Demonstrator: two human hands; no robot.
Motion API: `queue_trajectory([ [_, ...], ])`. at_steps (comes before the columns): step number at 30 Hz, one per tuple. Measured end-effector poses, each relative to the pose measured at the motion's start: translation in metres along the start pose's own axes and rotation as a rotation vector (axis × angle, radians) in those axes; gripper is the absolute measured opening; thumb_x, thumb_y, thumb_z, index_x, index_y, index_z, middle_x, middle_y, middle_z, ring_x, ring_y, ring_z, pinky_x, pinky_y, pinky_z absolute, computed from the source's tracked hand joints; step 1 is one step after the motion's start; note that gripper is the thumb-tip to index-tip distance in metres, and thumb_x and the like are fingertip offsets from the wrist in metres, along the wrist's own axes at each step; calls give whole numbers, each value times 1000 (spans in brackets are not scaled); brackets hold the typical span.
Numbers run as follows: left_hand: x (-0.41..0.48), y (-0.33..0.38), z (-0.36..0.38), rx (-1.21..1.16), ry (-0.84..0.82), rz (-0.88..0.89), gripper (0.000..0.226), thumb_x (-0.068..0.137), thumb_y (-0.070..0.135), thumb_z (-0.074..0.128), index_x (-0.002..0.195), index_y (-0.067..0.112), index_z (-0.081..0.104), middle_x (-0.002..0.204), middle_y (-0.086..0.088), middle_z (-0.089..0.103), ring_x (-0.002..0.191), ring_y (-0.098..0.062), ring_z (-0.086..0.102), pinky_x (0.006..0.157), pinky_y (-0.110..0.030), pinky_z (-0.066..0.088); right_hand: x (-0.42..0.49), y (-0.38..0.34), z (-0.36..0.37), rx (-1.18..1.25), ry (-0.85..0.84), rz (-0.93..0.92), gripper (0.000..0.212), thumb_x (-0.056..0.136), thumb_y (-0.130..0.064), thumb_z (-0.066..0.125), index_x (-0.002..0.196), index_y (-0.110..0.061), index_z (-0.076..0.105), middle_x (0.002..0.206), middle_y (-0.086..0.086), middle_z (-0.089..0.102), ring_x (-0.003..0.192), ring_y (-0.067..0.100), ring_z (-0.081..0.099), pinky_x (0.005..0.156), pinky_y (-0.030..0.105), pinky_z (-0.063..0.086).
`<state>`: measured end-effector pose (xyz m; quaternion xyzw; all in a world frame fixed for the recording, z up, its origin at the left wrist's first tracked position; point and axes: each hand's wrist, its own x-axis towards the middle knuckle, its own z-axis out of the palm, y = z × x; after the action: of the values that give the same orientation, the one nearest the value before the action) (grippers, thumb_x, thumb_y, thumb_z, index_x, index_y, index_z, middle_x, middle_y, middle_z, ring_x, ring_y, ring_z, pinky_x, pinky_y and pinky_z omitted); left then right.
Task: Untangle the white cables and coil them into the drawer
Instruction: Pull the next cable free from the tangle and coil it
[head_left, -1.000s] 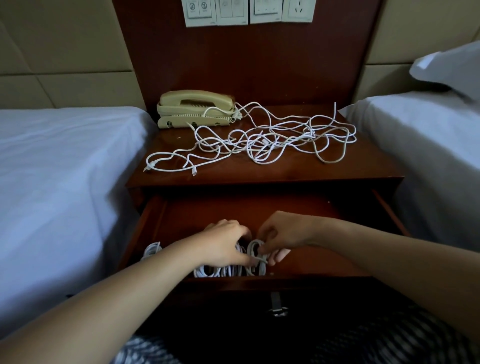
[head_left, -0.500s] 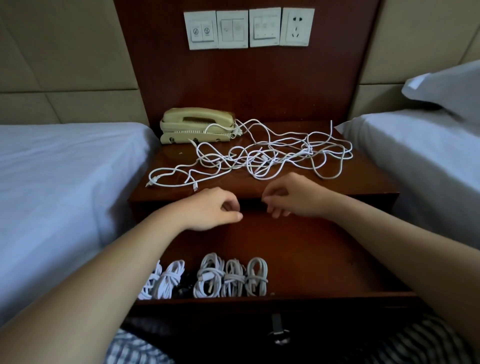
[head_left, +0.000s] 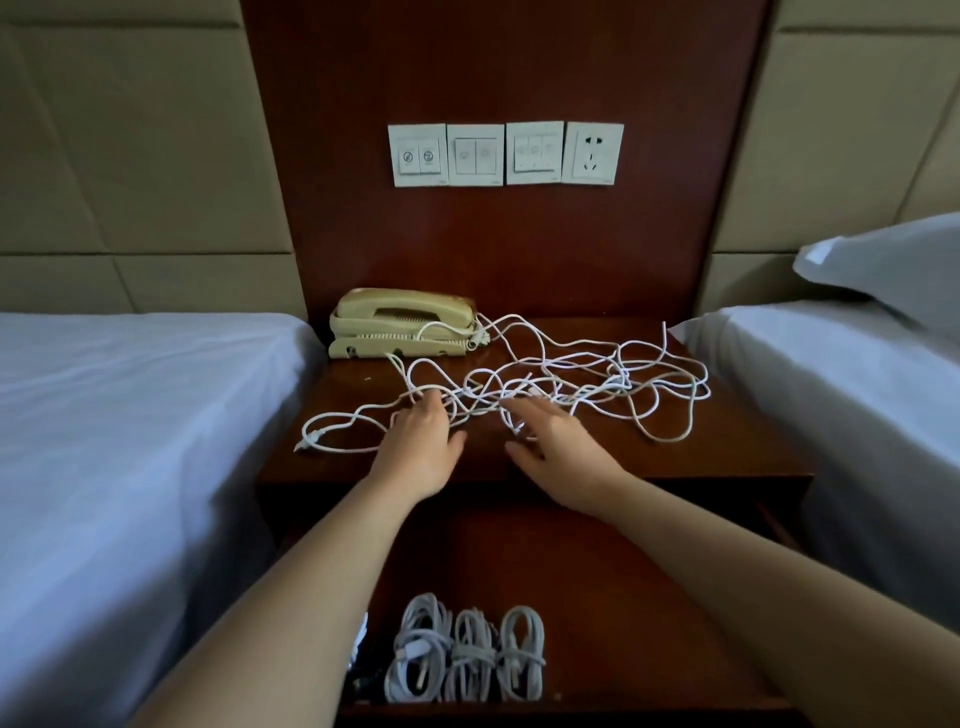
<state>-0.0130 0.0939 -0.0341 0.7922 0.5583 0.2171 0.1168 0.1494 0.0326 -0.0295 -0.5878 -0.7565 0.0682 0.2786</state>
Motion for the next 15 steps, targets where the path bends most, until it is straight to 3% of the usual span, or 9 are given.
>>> queue_trajectory([
  [2, 5, 5, 3, -69, 17, -20, 38, 92, 24, 54, 123, 6, 41, 116, -13, 59, 112, -33, 54, 96, -45, 42, 3, -1, 7, -44, -67, 24, 53, 94, -21, 52, 144, -15, 33, 136, 5, 44, 122, 21, 46, 101, 31, 40],
  [6, 5, 7, 5, 2, -26, -1, 27, 92, 21, 53, 116, 16, 42, 105, -7, 61, 101, -31, 58, 90, -46, 47, 9, 3, 9, -99, -42, 75, 43, 93, -20, 51, 135, -11, 41, 122, 7, 48, 116, 24, 45, 95, 34, 41],
  [12, 3, -5, -1, -19, -45, 92, 20, 93, 11, 47, 111, 19, 45, 96, 1, 58, 95, -23, 56, 86, -40, 47, 11, 14, 5, -221, -52, 108, 50, 95, -29, 50, 142, -19, 35, 135, 5, 45, 126, 25, 37, 102, 39, 37],
  [15, 2, -12, -9, -50, 71, 107, 19, 95, 9, 41, 109, 15, 52, 105, -3, 55, 99, -23, 54, 88, -40, 45, 11, 19, 2, -228, -58, 139, 52, 95, -31, 48, 144, -20, 32, 141, 3, 41, 130, 25, 34, 105, 41, 35],
])
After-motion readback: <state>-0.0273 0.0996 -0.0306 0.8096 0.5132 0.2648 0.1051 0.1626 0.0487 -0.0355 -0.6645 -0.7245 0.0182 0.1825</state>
